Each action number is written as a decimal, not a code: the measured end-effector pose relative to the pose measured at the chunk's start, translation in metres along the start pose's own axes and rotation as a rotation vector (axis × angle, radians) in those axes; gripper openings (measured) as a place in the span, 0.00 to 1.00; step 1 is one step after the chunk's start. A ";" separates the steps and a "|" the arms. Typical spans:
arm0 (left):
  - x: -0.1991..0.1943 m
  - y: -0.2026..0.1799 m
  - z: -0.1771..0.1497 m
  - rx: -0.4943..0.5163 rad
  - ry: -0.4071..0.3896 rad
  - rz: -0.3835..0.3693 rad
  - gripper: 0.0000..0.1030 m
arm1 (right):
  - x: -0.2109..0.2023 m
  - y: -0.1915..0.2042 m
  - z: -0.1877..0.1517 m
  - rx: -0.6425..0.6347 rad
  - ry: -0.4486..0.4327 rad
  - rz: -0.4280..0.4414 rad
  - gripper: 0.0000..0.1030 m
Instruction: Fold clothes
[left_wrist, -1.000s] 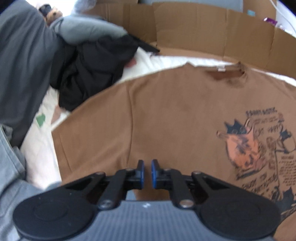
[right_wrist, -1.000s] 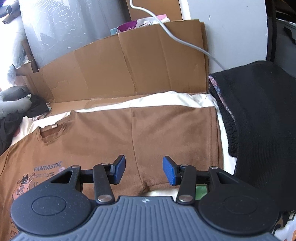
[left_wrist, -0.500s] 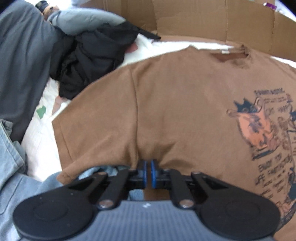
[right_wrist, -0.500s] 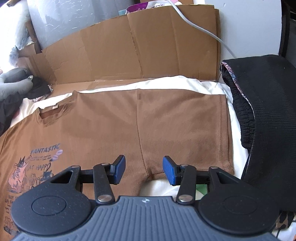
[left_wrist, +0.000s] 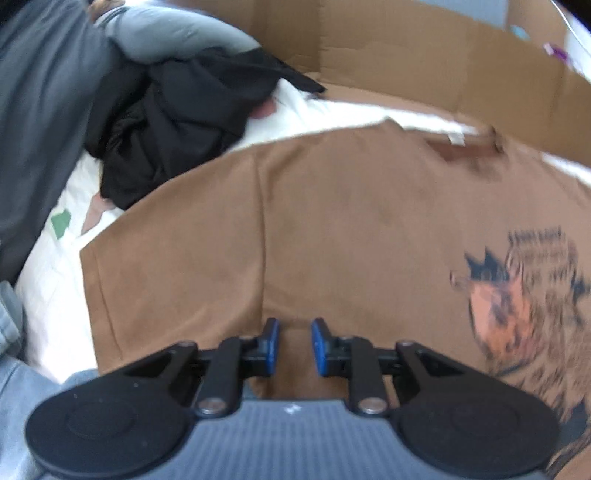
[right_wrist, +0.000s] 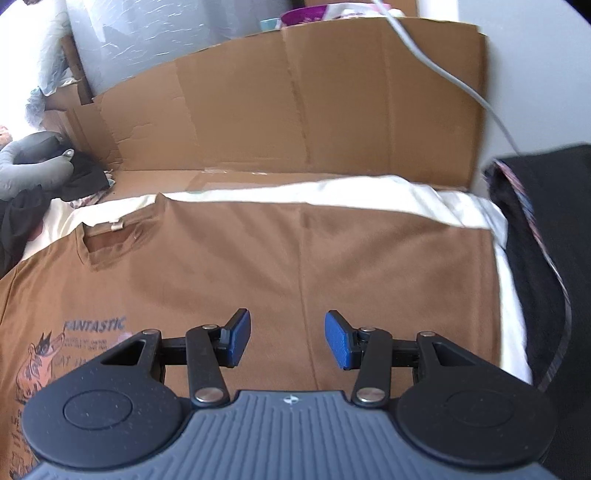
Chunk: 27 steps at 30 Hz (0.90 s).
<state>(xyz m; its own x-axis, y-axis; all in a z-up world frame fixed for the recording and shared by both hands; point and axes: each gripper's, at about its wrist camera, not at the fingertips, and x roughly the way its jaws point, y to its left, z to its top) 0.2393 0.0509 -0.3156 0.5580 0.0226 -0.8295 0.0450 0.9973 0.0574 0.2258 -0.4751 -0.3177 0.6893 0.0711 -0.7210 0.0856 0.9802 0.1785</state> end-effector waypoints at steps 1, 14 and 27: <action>-0.003 -0.001 0.005 -0.013 -0.012 -0.006 0.24 | 0.004 0.003 0.005 -0.006 0.001 0.004 0.50; 0.020 -0.026 0.069 -0.018 -0.122 -0.108 0.38 | 0.054 0.054 0.058 -0.105 0.023 0.022 0.50; 0.048 -0.025 0.066 -0.037 -0.118 -0.121 0.43 | 0.137 0.102 0.088 -0.052 0.055 0.000 0.44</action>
<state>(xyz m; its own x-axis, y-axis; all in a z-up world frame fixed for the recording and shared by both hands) 0.3192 0.0230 -0.3201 0.6436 -0.1040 -0.7583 0.0885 0.9942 -0.0613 0.3922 -0.3818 -0.3392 0.6489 0.0797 -0.7567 0.0471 0.9884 0.1446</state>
